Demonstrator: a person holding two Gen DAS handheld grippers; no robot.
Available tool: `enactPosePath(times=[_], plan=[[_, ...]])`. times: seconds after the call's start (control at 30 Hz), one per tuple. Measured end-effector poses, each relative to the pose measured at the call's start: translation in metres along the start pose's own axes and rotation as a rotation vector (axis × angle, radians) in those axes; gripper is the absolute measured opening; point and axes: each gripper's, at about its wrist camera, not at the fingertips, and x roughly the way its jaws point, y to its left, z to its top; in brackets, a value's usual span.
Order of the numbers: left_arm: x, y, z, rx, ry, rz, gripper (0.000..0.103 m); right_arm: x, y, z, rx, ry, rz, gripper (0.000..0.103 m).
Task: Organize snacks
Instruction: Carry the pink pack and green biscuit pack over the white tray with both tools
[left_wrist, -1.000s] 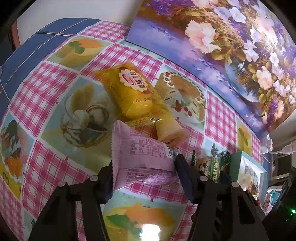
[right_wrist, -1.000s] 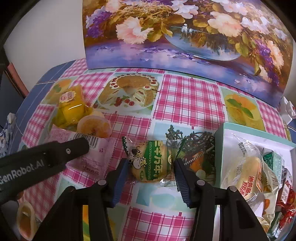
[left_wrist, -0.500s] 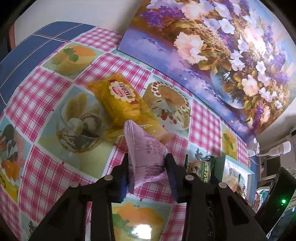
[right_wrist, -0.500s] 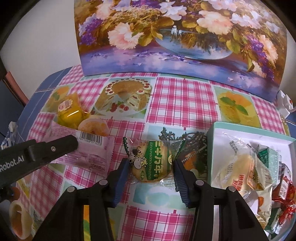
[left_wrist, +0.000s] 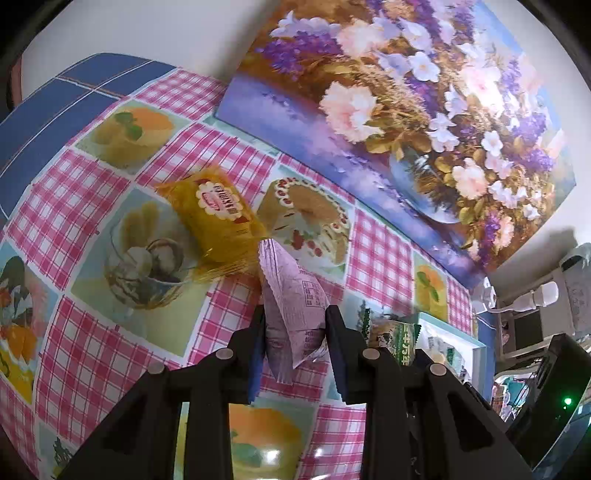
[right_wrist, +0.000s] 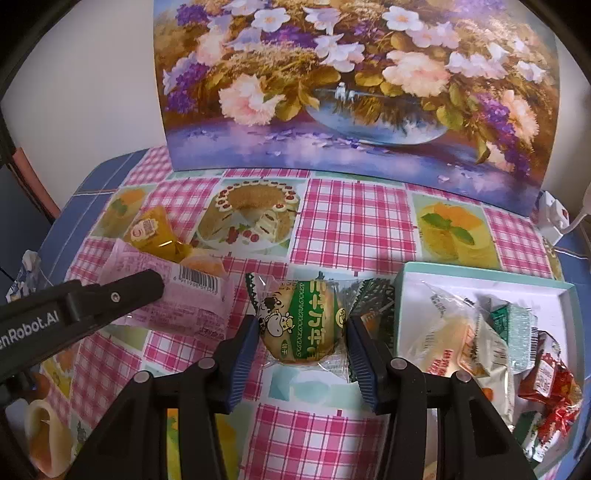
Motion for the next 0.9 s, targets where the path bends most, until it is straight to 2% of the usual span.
enactPosePath(times=[0.5, 0.9], plan=[[-0.043, -0.036, -0.004, 0.087, -0.07, -0.003, 0.032, -0.052, -0.021, 0.004, 0.068, -0.059, -0.033, 0.052], [-0.071, -0.068, -0.015, 0.158, -0.107, -0.037, 0.032, -0.088, -0.05, -0.011, 0.134, -0.084, -0.085, 0.052]])
